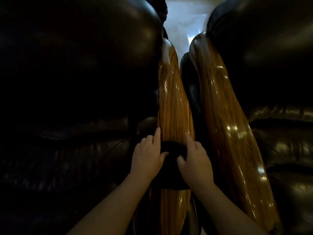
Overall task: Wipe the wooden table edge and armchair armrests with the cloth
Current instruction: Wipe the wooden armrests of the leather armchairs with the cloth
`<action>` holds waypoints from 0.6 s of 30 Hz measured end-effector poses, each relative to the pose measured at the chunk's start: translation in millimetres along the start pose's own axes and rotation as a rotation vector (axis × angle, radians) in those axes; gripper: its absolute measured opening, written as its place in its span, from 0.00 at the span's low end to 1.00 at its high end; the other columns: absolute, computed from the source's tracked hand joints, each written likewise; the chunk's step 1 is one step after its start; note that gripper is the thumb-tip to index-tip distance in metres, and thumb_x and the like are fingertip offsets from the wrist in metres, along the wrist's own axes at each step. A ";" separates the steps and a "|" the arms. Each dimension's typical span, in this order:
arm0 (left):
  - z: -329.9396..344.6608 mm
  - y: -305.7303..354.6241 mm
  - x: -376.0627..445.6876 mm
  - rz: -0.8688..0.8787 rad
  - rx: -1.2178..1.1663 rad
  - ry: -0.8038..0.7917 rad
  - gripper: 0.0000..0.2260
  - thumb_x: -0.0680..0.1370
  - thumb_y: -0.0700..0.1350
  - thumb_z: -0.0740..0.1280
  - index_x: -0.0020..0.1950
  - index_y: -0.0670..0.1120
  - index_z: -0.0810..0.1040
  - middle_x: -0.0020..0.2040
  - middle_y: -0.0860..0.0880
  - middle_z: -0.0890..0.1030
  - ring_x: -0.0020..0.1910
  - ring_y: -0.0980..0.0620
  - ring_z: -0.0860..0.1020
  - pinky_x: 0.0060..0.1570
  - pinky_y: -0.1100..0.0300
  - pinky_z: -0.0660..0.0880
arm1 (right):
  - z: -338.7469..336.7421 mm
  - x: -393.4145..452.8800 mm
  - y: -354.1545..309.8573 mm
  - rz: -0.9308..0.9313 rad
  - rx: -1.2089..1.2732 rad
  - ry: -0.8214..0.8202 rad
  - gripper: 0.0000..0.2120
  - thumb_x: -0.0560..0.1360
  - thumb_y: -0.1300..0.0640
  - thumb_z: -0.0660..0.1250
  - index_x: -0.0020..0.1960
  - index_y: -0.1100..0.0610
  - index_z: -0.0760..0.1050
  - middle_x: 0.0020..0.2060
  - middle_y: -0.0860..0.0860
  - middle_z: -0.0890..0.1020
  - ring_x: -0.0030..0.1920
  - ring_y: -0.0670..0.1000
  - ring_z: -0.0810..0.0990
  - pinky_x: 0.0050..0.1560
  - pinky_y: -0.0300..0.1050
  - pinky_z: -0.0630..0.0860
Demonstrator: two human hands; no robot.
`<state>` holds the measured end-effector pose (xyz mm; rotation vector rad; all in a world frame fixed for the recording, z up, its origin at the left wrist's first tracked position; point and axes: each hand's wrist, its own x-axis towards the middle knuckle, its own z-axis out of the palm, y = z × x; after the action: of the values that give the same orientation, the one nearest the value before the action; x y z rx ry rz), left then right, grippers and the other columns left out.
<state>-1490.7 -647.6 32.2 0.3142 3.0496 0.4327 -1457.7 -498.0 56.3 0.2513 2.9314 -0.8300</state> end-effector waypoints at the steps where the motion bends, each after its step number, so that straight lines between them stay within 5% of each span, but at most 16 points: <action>1: -3.0 1.7 1.5 -0.008 0.019 -0.035 0.35 0.74 0.56 0.68 0.75 0.47 0.56 0.57 0.48 0.75 0.54 0.51 0.74 0.53 0.56 0.73 | -3.2 0.7 -2.8 0.008 -0.035 -0.027 0.32 0.75 0.55 0.67 0.76 0.54 0.59 0.58 0.51 0.76 0.52 0.48 0.76 0.51 0.45 0.78; 3: -9.6 4.8 4.2 0.021 0.029 -0.108 0.27 0.76 0.53 0.66 0.72 0.48 0.62 0.57 0.49 0.75 0.55 0.51 0.73 0.52 0.57 0.72 | -10.5 2.4 -7.6 0.005 -0.127 -0.085 0.25 0.76 0.55 0.66 0.71 0.53 0.66 0.55 0.50 0.77 0.52 0.48 0.76 0.52 0.43 0.76; 6: -20.1 7.3 -0.7 0.069 -0.039 -0.207 0.13 0.79 0.49 0.62 0.62 0.49 0.73 0.51 0.51 0.72 0.47 0.54 0.71 0.46 0.60 0.73 | -23.8 2.4 -14.2 0.037 -0.191 -0.174 0.03 0.75 0.55 0.65 0.49 0.51 0.73 0.46 0.48 0.74 0.48 0.49 0.74 0.45 0.41 0.73; 8: -29.3 7.1 -9.8 0.055 -0.085 -0.243 0.10 0.80 0.49 0.61 0.58 0.49 0.76 0.49 0.51 0.70 0.43 0.56 0.71 0.43 0.60 0.73 | -32.8 0.5 -18.0 0.035 -0.215 -0.247 0.06 0.75 0.55 0.65 0.41 0.52 0.69 0.45 0.49 0.72 0.47 0.50 0.72 0.45 0.42 0.72; 12: -54.7 9.8 -31.8 0.060 -0.186 -0.241 0.10 0.79 0.47 0.62 0.60 0.48 0.75 0.58 0.53 0.73 0.47 0.57 0.75 0.48 0.62 0.74 | -53.8 -6.2 -23.6 -0.060 -0.274 -0.327 0.03 0.76 0.57 0.66 0.48 0.55 0.76 0.49 0.51 0.72 0.48 0.52 0.73 0.47 0.45 0.76; 18: -98.7 22.3 -56.1 0.060 -0.134 -0.247 0.09 0.79 0.47 0.62 0.59 0.52 0.75 0.52 0.54 0.78 0.45 0.59 0.76 0.47 0.64 0.73 | -87.6 -19.1 -47.3 -0.148 -0.325 -0.389 0.03 0.76 0.58 0.66 0.46 0.52 0.72 0.41 0.48 0.75 0.39 0.49 0.77 0.41 0.44 0.78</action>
<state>-1438.7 -664.9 134.0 0.4187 2.7617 0.5533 -1450.7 -494.2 157.4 -0.1372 2.6745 -0.3514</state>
